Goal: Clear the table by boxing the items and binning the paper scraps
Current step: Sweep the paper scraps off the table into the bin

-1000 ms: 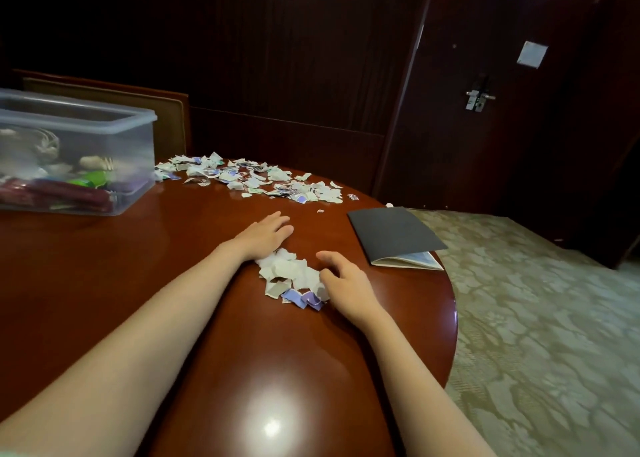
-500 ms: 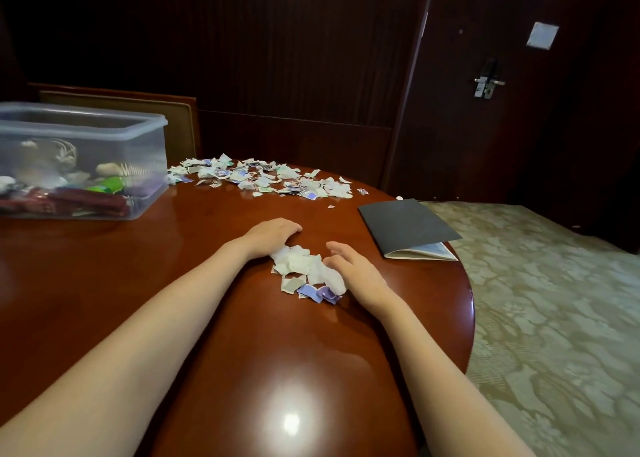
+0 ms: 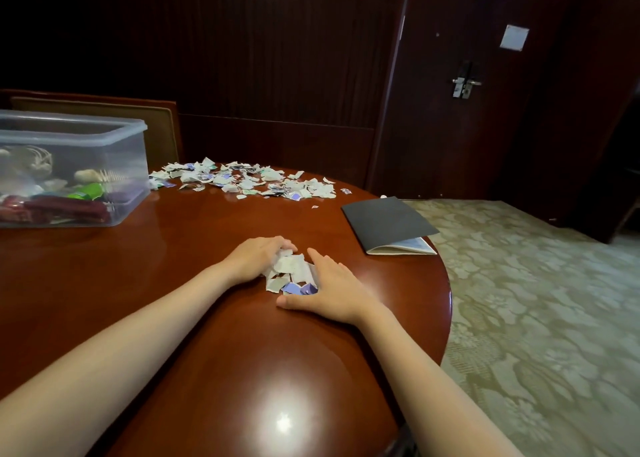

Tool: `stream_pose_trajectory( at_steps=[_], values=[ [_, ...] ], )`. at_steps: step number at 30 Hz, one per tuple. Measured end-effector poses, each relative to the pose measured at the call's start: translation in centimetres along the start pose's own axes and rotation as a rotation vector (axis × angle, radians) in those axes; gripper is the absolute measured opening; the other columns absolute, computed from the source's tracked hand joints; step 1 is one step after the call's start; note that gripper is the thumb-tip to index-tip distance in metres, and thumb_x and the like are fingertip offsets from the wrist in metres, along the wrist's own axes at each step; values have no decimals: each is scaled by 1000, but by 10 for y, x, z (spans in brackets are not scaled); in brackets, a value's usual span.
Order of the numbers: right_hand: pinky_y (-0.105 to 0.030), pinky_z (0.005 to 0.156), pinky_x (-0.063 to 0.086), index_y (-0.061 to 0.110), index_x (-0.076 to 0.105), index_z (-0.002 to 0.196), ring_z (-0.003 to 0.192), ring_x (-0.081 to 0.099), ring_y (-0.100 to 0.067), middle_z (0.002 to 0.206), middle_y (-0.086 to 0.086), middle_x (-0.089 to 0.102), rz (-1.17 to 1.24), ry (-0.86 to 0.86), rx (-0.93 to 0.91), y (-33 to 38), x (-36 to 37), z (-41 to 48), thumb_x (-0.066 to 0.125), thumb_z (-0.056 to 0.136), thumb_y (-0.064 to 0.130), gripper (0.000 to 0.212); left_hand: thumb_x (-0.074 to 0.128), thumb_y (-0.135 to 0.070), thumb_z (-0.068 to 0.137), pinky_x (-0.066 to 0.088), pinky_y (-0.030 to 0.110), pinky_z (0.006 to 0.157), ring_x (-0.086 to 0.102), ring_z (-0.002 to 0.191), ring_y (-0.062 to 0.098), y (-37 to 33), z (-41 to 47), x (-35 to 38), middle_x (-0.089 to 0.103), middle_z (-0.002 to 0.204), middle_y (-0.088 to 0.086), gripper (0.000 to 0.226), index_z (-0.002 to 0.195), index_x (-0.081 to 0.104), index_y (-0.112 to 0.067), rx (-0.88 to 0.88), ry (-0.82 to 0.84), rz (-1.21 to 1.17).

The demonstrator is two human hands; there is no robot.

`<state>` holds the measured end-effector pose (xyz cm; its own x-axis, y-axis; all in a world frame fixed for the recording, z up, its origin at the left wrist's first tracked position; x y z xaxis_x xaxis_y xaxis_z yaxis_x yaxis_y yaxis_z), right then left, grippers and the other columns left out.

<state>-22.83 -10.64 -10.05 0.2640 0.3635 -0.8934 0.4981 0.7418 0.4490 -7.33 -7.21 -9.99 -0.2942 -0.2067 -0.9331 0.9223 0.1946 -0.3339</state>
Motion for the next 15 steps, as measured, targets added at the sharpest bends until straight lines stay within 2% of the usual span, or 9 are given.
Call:
stream_pose_trajectory(
  at_steps=[3,6,11,15],
  values=[
    [-38,118,17,15,3,151,144,17,-21,158,-3,15,2,-28,27,1,0,-1,58,76,66,106,26,-18,102,35,30,103,44,128,16,-15,-20,1,47,141,-3,38,134,46,-21,-7,27,-42],
    [-37,116,16,11,5,151,144,17,-23,157,-6,16,-27,-36,20,6,1,-4,55,80,63,101,26,-21,102,34,29,102,44,129,18,-31,-39,5,44,144,-2,40,140,38,-20,-13,37,-88],
    [-34,115,20,4,3,150,142,21,-26,157,-11,13,-78,-23,-42,16,10,-13,53,90,35,84,23,-29,101,34,29,97,45,127,23,-62,-57,15,46,142,2,43,144,31,-23,-173,-41,-298],
    [-29,109,27,6,2,151,140,27,-22,156,-8,18,35,-51,-50,18,11,-19,54,90,21,82,25,-27,100,35,32,102,43,129,22,-72,-57,19,44,144,2,45,145,28,-22,-292,-88,-523]
  ],
)
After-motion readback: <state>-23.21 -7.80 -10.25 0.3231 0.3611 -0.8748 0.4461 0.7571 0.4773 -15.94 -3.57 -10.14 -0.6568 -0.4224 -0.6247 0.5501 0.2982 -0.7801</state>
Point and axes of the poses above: each hand's wrist, its own z-axis towards the middle knuckle, its own x-axis out of the palm, y = z × x, the point moved 3 cm from there along z, towards the middle knuckle
